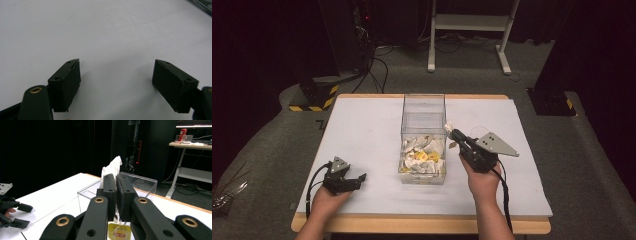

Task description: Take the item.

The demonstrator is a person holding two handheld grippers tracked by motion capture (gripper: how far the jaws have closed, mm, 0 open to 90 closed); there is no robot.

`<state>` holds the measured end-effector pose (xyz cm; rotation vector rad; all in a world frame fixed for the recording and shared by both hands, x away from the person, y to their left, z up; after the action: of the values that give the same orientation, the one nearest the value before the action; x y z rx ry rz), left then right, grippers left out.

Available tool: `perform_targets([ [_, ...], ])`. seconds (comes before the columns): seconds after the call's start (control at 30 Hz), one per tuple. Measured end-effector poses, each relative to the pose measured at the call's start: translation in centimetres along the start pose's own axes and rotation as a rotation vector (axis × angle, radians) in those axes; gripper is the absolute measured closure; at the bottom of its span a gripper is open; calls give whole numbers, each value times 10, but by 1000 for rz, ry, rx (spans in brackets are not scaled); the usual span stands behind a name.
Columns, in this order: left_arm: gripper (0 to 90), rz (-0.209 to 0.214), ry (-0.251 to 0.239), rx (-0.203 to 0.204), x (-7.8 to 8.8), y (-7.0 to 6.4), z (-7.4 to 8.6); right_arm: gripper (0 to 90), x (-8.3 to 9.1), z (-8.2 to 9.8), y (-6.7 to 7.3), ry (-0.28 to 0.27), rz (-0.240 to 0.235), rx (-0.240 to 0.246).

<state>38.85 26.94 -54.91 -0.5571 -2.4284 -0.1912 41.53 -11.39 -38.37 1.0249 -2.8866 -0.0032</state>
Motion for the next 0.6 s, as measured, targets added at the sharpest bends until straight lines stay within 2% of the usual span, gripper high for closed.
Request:
perform_targets([
  [0.6,228,0,0,0,0,0,0,868,10,5,-30,-4,74,-45],
])
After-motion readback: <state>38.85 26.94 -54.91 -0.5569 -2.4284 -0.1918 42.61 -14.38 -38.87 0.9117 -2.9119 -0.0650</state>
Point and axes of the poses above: each handheld gripper's, and its own axes: x roughly backward along the jaws, z roughly out of its underside, y roughly to its left, the point moved 6 cm from there along -x, roughly forward along the jaws, and after that the axes turned 4 degrees about -y, right-handed, at the moved point
